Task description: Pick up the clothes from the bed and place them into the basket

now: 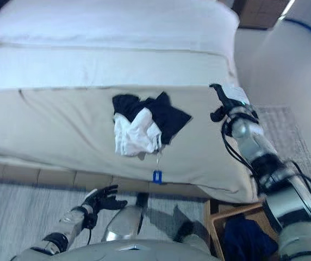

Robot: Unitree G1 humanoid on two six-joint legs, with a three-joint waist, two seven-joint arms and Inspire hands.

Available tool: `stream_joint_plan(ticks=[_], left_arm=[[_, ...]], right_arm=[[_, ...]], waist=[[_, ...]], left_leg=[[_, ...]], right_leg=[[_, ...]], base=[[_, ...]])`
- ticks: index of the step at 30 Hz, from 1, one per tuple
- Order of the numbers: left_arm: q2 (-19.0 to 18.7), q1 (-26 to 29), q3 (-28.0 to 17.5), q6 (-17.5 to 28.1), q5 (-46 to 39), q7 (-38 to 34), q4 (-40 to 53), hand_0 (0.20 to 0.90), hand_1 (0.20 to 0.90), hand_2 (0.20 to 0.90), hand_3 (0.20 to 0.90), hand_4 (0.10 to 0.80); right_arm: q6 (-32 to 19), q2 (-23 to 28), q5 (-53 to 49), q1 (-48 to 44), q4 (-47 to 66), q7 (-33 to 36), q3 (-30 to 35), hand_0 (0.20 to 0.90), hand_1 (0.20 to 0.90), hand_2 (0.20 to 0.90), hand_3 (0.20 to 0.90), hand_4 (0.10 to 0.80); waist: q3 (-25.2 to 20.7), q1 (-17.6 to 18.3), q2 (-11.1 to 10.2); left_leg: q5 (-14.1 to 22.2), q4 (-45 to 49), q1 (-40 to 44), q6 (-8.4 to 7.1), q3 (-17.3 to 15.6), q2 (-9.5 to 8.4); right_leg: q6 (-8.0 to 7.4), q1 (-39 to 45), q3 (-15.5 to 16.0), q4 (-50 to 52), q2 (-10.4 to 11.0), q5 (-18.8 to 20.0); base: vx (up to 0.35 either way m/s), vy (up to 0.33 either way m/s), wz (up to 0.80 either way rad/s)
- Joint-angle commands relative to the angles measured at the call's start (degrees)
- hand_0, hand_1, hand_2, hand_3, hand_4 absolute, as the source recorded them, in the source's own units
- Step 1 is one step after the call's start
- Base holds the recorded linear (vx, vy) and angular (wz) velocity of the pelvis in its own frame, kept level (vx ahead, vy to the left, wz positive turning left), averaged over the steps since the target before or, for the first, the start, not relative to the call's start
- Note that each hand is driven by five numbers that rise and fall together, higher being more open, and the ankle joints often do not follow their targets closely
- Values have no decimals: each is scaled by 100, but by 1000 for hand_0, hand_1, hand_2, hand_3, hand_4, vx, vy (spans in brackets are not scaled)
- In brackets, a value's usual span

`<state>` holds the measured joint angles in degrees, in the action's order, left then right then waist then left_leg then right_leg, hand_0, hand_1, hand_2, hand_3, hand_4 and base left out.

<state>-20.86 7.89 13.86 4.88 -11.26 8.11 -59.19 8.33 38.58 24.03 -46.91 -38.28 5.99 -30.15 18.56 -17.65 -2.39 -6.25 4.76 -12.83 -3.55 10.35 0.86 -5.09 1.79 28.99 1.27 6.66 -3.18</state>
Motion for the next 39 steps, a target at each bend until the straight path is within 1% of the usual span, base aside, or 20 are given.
stream_joint_plan(ticks=[1, 4, 7, 9, 13, 17, 21, 22, 23, 24, 26, 29, 30, 31, 33, 35, 36, 39], left_arm=[[-388, -151, 160, 158, -209, -64, 216, 900, 900, 900, 900, 800], [-411, -131, 126, 211, -230, -93, 266, 900, 900, 900, 900, 800], [-441, -128, 95, 361, -259, -68, 296, 900, 900, 900, 900, 800], [-446, -102, 89, 459, -311, -31, 317, 900, 900, 900, 900, 800], [-404, -49, 130, 526, -336, 40, 461, 900, 900, 900, 900, 800], [-364, -28, 166, 630, -343, 119, 459, 900, 900, 900, 900, 800], [-341, 30, 240, 704, -366, 136, 498, 900, 900, 900, 900, 800], [-339, 27, 246, 732, -347, 144, 513, 900, 900, 900, 900, 800], [-340, 26, 252, 742, -336, 148, 525, 900, 900, 900, 900, 800], [-343, 24, 260, 744, -321, 145, 542, 900, 900, 900, 900, 800], [-340, 19, 267, 726, -292, 120, 565, 900, 900, 900, 900, 800], [-336, -12, 304, 693, -234, 65, 571, 900, 900, 900, 900, 800], [-336, -12, 304, 693, -234, 65, 571, 900, 900, 900, 900, 800], [-327, -47, 312, 705, -238, 40, 544, 900, 900, 900, 900, 800], [-313, -114, 296, 745, -241, 1, 507, 900, 900, 900, 900, 800], [-307, -239, 204, 820, -228, -34, 433, 900, 900, 900, 900, 800], [-296, -299, 152, 852, -208, -38, 396, 900, 900, 900, 900, 800], [-259, -436, 88, 902, -197, -61, 340, 900, 900, 900, 900, 800]], right_arm=[[39, -67, 253, -1384, 280, 503, -266, 900, 900, 900, 900, 800], [407, -369, 278, -1658, -185, 218, -563, 900, 900, 900, 900, 800], [459, -680, 232, -1800, -931, -61, -754, 900, 900, 900, 900, 800], [369, -874, 285, -1847, -1347, -277, -795, 900, 900, 900, 900, 800], [343, -1080, 412, -1759, -1709, -486, -876, 900, 900, 900, 900, 800], [293, -1351, 485, -1715, -1926, -517, -837, 900, 900, 900, 900, 800], [280, -1581, 685, -1743, -2134, -650, -891, 900, 900, 900, 900, 800], [329, -1621, 714, -1735, -2177, -700, -914, 700, 700, 700, 667, 567], [357, -1641, 770, -1740, -2212, -728, -927, 573, 573, 573, 518, 418], [386, -1659, 802, -1746, -2240, -740, -952, 300, 300, 300, 200, 100], [431, -1695, 819, -1761, -2267, -626, -983, 300, 300, 300, 200, 100], [347, -1689, 665, -1824, -2169, 75, -972, 300, 300, 300, 200, 100], [347, -1689, 665, -1824, -2169, 75, -972, 300, 300, 300, 200, 100], [311, -1638, 578, -1876, -2006, 346, -948, 300, 300, 300, 200, 100], [330, -1527, 371, -1946, -1609, 878, -874, 300, 300, 300, 200, 100], [521, -1285, 66, -2019, -715, 1525, -640, 300, 300, 300, 200, 100], [556, -1187, 28, -2023, -398, 1743, -503, 300, 300, 300, 200, 100], [450, -914, 74, -2046, 240, 2382, -134, 300, 300, 300, 200, 100]], waist=[[349, -521, -177], [539, -786, -137], [663, -1016, -91], [735, -1146, -63], [855, -1316, 11], [958, -1416, 67], [1053, -1494, 84], [1067, -1521, 80], [1073, -1540, 77], [1083, -1562, 77], [1089, -1587, 74], [1060, -1589, 60], [1060, -1589, 60], [1030, -1568, 53], [992, -1522, 38], [917, -1399, -15], [880, -1347, -40], [756, -1226, -81]], left_leg=[[843, 230, 102, 545, -18, -573], [719, 183, -129, 515, 119, -588], [601, 80, -275, 494, 237, -584], [510, 6, -348, 466, 294, -569], [418, -71, -431, 438, 391, -547], [396, -45, -497, 407, 460, -524], [320, -88, -560, 370, 512, -492], [298, -124, -560, 359, 527, -477], [280, -158, -553, 348, 543, -467], [266, -184, -546, 337, 565, -454], [251, -220, -531, 324, 595, -432], [243, -268, -484, 305, 602, -386], [243, -268, -484, 305, 602, -386], [250, -267, -459, 294, 595, -371], [278, -258, -408, 279, 567, -340], [312, -260, -328, 250, 469, -272], [326, -267, -291, 242, 426, -248], [328, -349, -155, 219, 321, -179]], right_leg=[[226, -366, -473, 962, 206, -232], [247, -489, -253, 1062, 271, -254], [245, -556, -16, 1153, 303, -317], [243, -585, 132, 1233, 324, -380], [247, -627, 390, 1411, 403, -470], [257, -687, 507, 1553, 435, -559], [245, -716, 560, 1611, 418, -615], [240, -704, 581, 1607, 406, -634], [238, -693, 599, 1600, 397, -645], [239, -684, 616, 1603, 391, -657], [238, -675, 645, 1613, 380, -671], [228, -620, 663, 1576, 352, -664], [228, -620, 663, 1576, 352, -664], [232, -593, 655, 1572, 348, -671], [234, -538, 625, 1561, 342, -668], [247, -473, 545, 1555, 327, -682], [256, -439, 500, 1542, 313, -688], [261, -328, 371, 1453, 262, -731]], base=[[-24, -9, 42], [-5, -3, 34], [-1, -17, 51], [0, -3, 48], [9, 0, 27], [-7, 1, 11], [-26, -31, 5], [-10, -57, 8], [-5, -66, 10], [-2, -65, 11], [-2, -64, 6], [-3, -42, 1], [4, -7, 3], [0, 0, 0], [0, 0, 0], [7, 7, -2], [14, 15, -6], [24, 20, -10]])
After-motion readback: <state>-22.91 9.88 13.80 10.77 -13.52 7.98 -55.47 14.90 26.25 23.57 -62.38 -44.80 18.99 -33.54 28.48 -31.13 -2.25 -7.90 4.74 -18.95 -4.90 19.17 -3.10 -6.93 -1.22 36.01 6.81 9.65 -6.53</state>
